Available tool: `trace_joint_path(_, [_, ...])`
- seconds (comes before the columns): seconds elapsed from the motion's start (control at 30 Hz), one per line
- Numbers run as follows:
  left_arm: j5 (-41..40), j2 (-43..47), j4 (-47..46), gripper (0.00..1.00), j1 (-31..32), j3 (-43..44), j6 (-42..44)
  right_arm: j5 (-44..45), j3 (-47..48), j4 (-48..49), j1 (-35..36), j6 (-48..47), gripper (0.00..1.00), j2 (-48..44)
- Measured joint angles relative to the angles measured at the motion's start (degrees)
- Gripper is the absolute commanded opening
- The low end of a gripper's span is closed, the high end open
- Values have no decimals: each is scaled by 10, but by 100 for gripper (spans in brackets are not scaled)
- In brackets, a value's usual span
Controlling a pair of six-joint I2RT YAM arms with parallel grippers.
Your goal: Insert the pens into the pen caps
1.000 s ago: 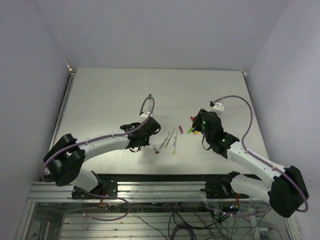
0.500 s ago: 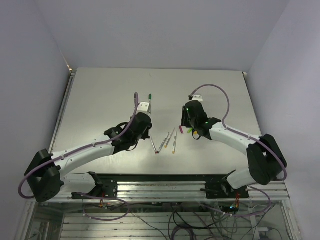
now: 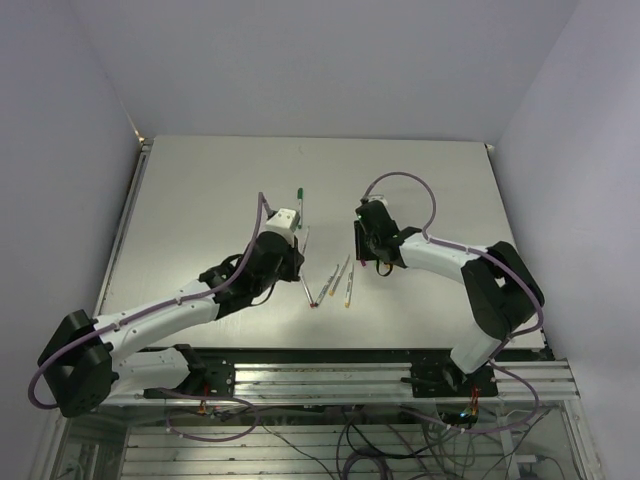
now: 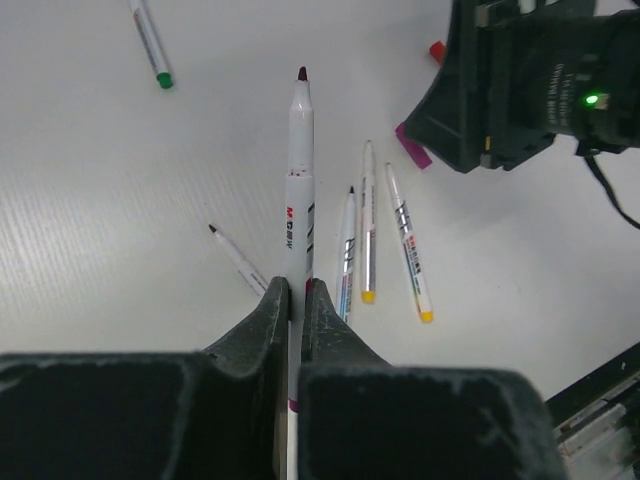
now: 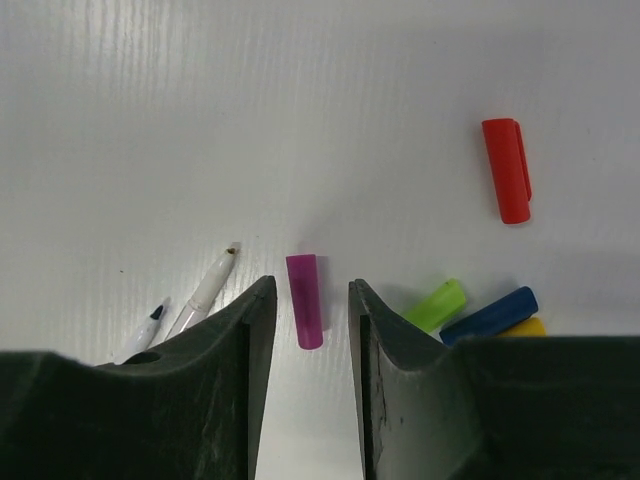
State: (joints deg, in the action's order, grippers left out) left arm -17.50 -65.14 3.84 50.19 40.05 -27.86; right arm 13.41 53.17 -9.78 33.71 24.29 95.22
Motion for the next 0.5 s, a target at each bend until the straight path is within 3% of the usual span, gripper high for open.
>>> trace_joint_path(0.5, [57, -5, -52, 7, -24, -6, 1, -7, 10, -6, 0, -3, 32, 44])
